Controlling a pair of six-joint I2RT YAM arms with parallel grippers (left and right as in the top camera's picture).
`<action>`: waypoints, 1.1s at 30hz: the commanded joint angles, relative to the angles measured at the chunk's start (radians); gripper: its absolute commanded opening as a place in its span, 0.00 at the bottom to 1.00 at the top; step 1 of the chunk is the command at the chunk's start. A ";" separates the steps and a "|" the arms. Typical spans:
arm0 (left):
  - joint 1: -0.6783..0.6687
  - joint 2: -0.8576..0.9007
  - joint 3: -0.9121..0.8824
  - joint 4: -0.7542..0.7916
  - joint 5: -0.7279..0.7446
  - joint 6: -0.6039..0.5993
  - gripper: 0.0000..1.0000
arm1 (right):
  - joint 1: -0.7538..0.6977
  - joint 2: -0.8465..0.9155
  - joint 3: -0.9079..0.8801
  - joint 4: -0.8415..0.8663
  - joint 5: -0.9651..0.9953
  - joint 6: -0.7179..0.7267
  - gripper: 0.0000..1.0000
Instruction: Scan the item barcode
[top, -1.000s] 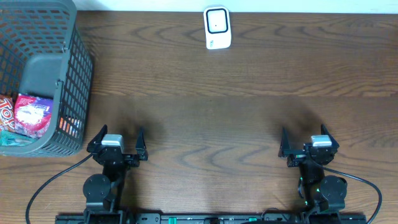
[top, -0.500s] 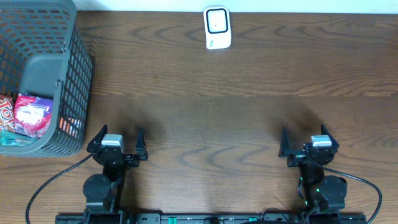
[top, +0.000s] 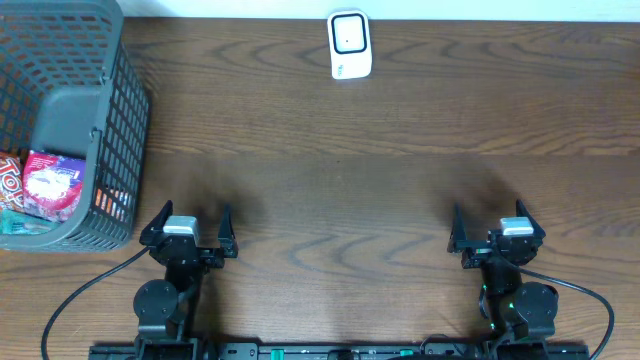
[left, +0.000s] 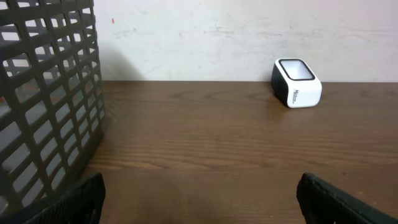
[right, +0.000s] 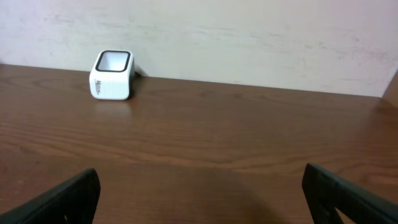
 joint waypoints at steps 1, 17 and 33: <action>0.005 -0.008 -0.014 -0.037 0.010 0.014 0.98 | 0.000 -0.007 -0.002 -0.003 0.008 -0.009 0.99; 0.005 -0.008 -0.014 -0.037 0.010 0.014 0.98 | 0.000 -0.007 -0.002 -0.003 0.008 -0.009 0.99; 0.002 -0.008 -0.014 0.145 0.544 -0.404 0.98 | 0.000 -0.007 -0.002 -0.003 0.008 -0.009 0.99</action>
